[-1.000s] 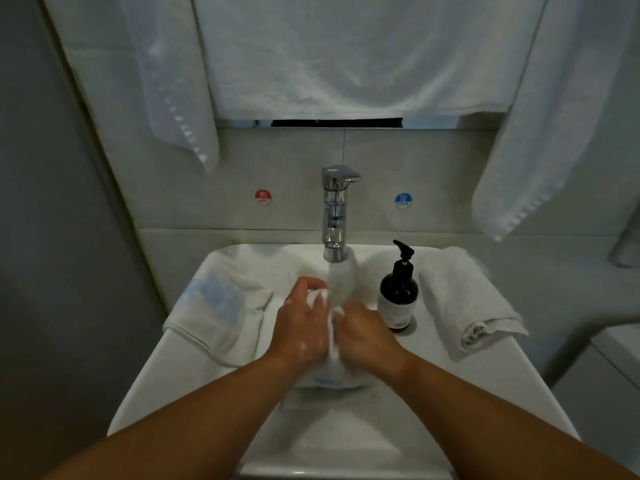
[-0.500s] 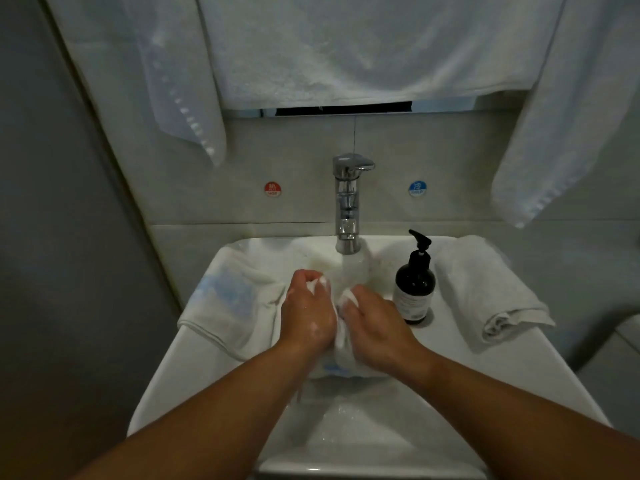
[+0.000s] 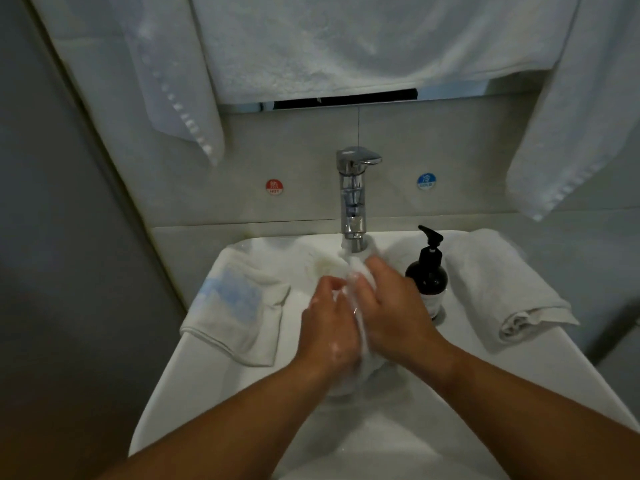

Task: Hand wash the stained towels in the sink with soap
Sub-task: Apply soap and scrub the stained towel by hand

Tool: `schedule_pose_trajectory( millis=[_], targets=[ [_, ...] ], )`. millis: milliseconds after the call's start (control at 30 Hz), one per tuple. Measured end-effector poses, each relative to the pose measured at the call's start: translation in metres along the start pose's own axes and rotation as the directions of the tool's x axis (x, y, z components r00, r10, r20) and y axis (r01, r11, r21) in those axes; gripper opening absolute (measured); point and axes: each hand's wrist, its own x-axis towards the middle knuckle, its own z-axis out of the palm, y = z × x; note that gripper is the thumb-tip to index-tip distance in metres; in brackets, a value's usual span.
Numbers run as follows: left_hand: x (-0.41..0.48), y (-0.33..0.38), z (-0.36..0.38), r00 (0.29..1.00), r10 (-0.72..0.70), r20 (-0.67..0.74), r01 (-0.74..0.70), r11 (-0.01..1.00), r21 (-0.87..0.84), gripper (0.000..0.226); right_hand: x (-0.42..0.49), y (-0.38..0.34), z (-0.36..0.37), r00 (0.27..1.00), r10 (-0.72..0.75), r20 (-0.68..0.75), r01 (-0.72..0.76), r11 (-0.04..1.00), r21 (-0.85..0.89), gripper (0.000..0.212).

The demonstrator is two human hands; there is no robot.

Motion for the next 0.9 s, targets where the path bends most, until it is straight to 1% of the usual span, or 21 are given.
schedule_pose_trajectory(
  millis=[67, 133, 200, 233, 267, 300, 367, 433, 467, 533, 567, 600, 633, 667, 700, 733, 767, 800, 833, 867, 900],
  targets=[
    [-0.006, 0.002, 0.003, 0.993, 0.120, 0.012, -0.118, 0.989, -0.093, 0.014, 0.012, 0.007, -0.007, 0.990, 0.119, -0.076, -0.121, 0.992, -0.026, 0.021],
    [0.004, 0.003, 0.003, 0.986, 0.153, -0.061, -0.162, 0.966, -0.204, 0.011, 0.014, 0.012, -0.010, 0.976, 0.219, 0.015, -0.214, 0.964, -0.156, 0.026],
    [0.018, 0.002, 0.003, 0.990, 0.052, -0.134, -0.078, 0.977, -0.199, 0.010, 0.003, 0.012, -0.005, 0.968, 0.203, 0.150, -0.160, 0.952, -0.261, 0.025],
    [0.022, -0.001, 0.003, 0.987, -0.026, -0.157, 0.000, 0.987, -0.164, 0.010, -0.003, 0.008, -0.002, 0.972, 0.158, 0.172, -0.115, 0.965, -0.236, 0.023],
    [0.022, -0.004, 0.002, 0.986, -0.089, -0.144, 0.071, 0.990, -0.124, 0.011, -0.008, 0.004, 0.000, 0.981, 0.101, 0.165, -0.070, 0.980, -0.184, 0.021],
    [0.018, -0.006, 0.002, 0.989, -0.111, -0.099, 0.105, 0.992, -0.064, 0.012, -0.009, 0.000, 0.002, 0.989, 0.059, 0.139, -0.041, 0.991, -0.125, 0.020],
    [0.005, -0.006, 0.005, 1.000, -0.012, 0.010, 0.012, 0.999, 0.029, 0.015, 0.001, 0.000, 0.000, 0.997, 0.076, 0.026, -0.074, 0.995, -0.062, 0.019],
    [-0.001, -0.003, 0.005, 0.991, 0.129, 0.027, -0.127, 0.991, -0.043, 0.014, 0.012, 0.004, -0.008, 0.981, 0.193, -0.017, -0.194, 0.975, -0.108, 0.023],
    [0.001, -0.003, 0.005, 0.986, 0.165, -0.003, -0.164, 0.980, -0.108, 0.013, 0.014, 0.007, -0.012, 0.971, 0.238, 0.019, -0.231, 0.956, -0.178, 0.027],
    [0.013, -0.002, 0.004, 0.986, 0.139, -0.086, -0.155, 0.967, -0.205, 0.012, 0.009, 0.011, -0.012, 0.958, 0.235, 0.163, -0.177, 0.935, -0.308, 0.029],
    [0.019, -0.004, 0.004, 0.988, 0.081, -0.134, -0.107, 0.974, -0.200, 0.011, 0.003, 0.010, -0.008, 0.957, 0.204, 0.207, -0.132, 0.939, -0.319, 0.027],
    [0.022, -0.005, 0.003, 0.985, 0.021, -0.170, -0.050, 0.984, -0.171, 0.010, -0.003, 0.006, -0.005, 0.963, 0.160, 0.215, -0.097, 0.956, -0.276, 0.025],
    [0.023, -0.007, 0.003, 0.986, -0.031, -0.167, 0.011, 0.993, -0.115, 0.010, -0.006, 0.003, -0.003, 0.977, 0.100, 0.186, -0.060, 0.975, -0.212, 0.021],
    [0.019, -0.008, 0.002, 0.992, -0.051, -0.114, 0.048, 0.998, -0.033, 0.011, -0.006, 0.001, 0.000, 0.990, 0.052, 0.133, -0.032, 0.988, -0.149, 0.018],
    [0.014, -0.009, 0.003, 0.999, -0.030, -0.036, 0.031, 0.999, 0.033, 0.012, -0.003, -0.001, -0.001, 0.997, 0.032, 0.066, -0.025, 0.995, -0.100, 0.016],
    [0.010, -0.009, 0.004, 0.999, 0.023, 0.026, -0.024, 0.999, 0.044, 0.012, 0.003, 0.001, -0.003, 0.998, 0.058, 0.006, -0.058, 0.995, -0.084, 0.016],
    [0.006, -0.007, 0.005, 0.994, 0.099, 0.044, -0.099, 0.995, 0.002, 0.013, 0.010, 0.004, -0.006, 0.994, 0.106, -0.029, -0.108, 0.991, -0.079, 0.017],
    [0.005, -0.004, 0.004, 0.987, 0.159, 0.020, -0.157, 0.984, -0.080, 0.011, 0.015, 0.009, -0.010, 0.986, 0.168, -0.027, -0.169, 0.980, -0.108, 0.020],
    [0.006, -0.001, 0.004, 0.983, 0.183, -0.025, -0.184, 0.968, -0.168, 0.010, 0.018, 0.014, -0.012, 0.977, 0.211, 0.014, -0.204, 0.960, -0.191, 0.024],
    [0.011, 0.001, 0.003, 0.982, 0.176, -0.075, -0.188, 0.955, -0.229, 0.009, 0.016, 0.018, -0.011, 0.971, 0.227, 0.077, -0.196, 0.937, -0.290, 0.028],
    [0.018, 0.001, 0.004, 0.983, 0.137, -0.124, -0.164, 0.958, -0.236, 0.009, 0.012, 0.019, -0.008, 0.963, 0.231, 0.137, -0.169, 0.918, -0.360, 0.029]
  ],
)
